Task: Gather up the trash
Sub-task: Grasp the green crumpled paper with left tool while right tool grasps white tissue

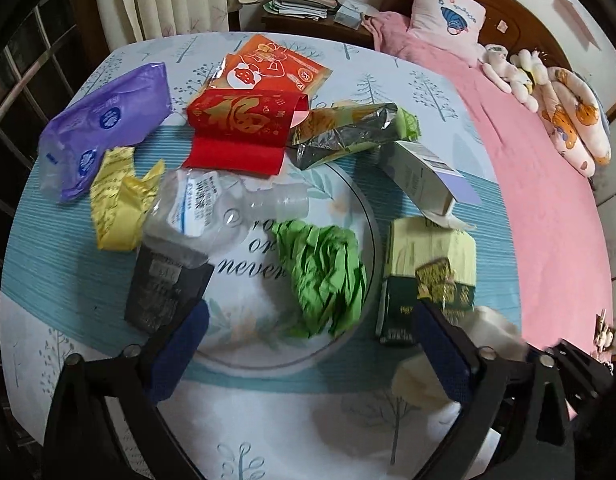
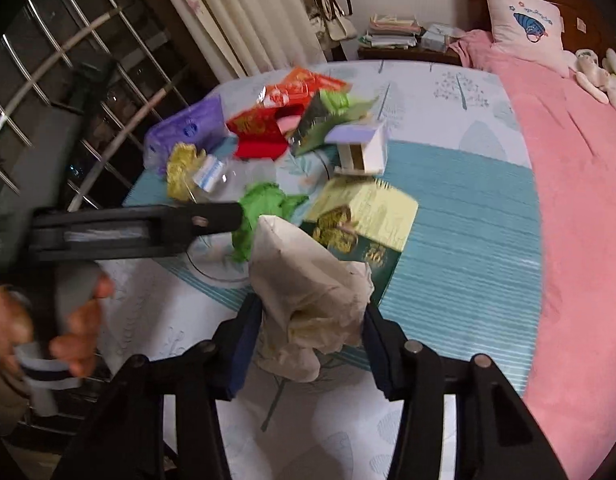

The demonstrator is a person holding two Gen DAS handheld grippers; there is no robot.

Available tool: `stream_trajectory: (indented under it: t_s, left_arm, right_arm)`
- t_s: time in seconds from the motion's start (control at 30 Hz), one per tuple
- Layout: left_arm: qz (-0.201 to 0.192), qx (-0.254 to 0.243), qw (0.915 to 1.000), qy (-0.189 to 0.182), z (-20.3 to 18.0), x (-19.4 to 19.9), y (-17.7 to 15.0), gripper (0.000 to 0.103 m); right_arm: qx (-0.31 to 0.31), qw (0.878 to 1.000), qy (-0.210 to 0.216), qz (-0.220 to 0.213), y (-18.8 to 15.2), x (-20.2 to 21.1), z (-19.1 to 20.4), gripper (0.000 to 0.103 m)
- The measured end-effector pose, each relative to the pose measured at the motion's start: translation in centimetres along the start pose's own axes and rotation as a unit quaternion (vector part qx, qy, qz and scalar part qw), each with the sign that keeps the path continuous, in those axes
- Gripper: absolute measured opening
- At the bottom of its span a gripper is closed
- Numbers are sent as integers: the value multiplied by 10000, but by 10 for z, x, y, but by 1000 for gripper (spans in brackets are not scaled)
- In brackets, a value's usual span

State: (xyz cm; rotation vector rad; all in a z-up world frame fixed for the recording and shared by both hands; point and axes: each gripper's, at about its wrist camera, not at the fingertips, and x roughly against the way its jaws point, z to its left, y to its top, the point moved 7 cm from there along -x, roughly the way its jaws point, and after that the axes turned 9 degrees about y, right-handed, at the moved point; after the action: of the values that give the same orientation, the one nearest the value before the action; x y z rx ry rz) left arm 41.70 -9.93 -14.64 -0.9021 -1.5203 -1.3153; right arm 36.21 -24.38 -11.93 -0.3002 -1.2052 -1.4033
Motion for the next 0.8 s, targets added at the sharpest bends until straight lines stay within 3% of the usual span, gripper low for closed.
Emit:
stream_trajectory:
  t_s: [0.23, 0.33, 0.43, 0.5, 0.6, 0.8]
  left_arm:
    - [304, 82, 9994, 106, -10, -30, 10, 89]
    - [447, 109, 9989, 118, -12, -43, 11, 78]
    - [610, 142, 9980, 98, -14, -54, 10, 60]
    - [724, 197, 9972, -2, -14, -60, 8, 39]
    - [630, 240, 9977, -71, -13, -57, 8, 33]
    - [428, 241, 9987, -148, -7, -35, -4, 30]
  right_arm:
    - [-411, 9990, 80, -140, 13, 7, -20, 48]
    - [-587, 9980, 179, -127, 13, 6, -27, 48]
    - [-587, 9980, 208, -111, 11, 5, -27, 48]
    - [-593, 9979, 221, -107, 9, 5, -26, 48]
    - [-639, 9976, 248, -105, 8, 5, -26, 47]
    - [-621, 9977, 237, -157, 4, 11, -17, 47]
